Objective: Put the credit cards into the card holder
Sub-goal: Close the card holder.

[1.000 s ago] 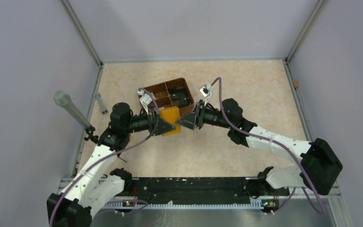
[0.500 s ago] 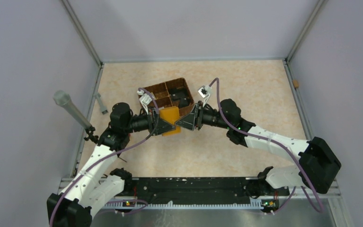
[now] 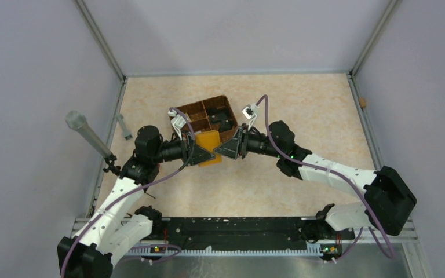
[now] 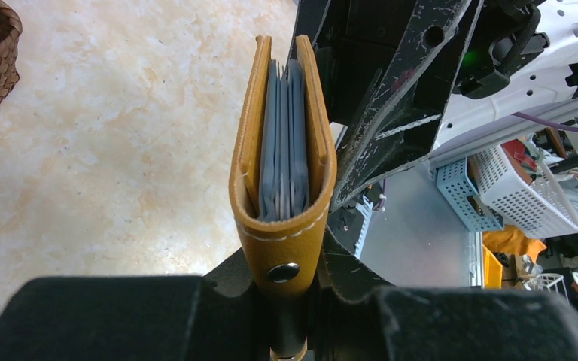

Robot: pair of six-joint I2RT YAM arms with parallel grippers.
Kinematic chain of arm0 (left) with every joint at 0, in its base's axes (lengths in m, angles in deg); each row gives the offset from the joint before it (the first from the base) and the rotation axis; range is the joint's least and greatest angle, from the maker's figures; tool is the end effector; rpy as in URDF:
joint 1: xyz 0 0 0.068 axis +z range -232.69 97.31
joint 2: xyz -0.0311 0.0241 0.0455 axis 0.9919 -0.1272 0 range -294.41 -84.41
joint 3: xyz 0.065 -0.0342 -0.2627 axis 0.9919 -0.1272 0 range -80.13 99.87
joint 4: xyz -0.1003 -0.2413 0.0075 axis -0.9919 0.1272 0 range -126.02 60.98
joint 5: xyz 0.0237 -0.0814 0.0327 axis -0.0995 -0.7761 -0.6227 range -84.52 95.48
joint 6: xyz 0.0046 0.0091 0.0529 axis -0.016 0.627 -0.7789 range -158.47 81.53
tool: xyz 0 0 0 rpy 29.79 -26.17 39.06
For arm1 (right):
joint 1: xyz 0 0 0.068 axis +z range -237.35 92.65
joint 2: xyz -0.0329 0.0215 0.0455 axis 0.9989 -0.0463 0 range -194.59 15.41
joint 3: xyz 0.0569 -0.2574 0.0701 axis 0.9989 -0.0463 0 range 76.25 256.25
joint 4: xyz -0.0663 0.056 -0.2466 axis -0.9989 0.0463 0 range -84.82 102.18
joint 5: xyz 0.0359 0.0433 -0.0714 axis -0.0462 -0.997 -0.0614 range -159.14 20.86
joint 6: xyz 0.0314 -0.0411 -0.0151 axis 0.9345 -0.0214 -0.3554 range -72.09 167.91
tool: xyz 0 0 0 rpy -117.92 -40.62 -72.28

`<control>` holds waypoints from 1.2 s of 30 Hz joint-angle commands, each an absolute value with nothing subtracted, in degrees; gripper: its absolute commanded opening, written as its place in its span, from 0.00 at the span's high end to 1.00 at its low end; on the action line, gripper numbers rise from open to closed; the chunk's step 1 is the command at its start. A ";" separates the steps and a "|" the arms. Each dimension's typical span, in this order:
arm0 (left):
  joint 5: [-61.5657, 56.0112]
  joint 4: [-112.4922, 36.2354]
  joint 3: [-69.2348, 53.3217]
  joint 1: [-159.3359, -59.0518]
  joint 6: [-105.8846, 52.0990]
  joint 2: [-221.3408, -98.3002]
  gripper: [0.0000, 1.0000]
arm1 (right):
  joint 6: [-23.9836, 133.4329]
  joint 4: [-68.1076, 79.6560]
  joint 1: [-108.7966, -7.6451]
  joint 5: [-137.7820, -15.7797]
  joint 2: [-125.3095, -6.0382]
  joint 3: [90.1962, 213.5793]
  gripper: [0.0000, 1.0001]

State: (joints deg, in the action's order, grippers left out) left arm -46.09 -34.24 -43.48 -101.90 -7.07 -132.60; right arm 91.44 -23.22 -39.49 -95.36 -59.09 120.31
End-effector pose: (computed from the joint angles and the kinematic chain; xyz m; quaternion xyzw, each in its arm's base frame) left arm 0.1698 -0.0886 0.2978 0.1933 0.7309 -0.5472 0.3591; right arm 0.1875 0.2307 0.2917 -0.1839 0.6944 0.5980 0.3556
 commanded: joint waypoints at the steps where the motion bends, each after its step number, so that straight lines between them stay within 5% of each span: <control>1: -47.24 -36.55 -41.31 -101.77 -7.36 -132.74 1.00 | 92.64 -28.77 -38.91 -97.44 -60.20 123.98 0.62; 36: -41.63 -30.97 -39.90 -101.77 -9.73 -133.28 1.00 | 85.56 -15.28 -36.68 -88.01 -55.77 126.45 0.57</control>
State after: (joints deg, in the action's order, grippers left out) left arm -42.81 -29.83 -42.52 -101.92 -8.65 -133.34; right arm 86.67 -14.04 -37.57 -88.38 -58.35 124.35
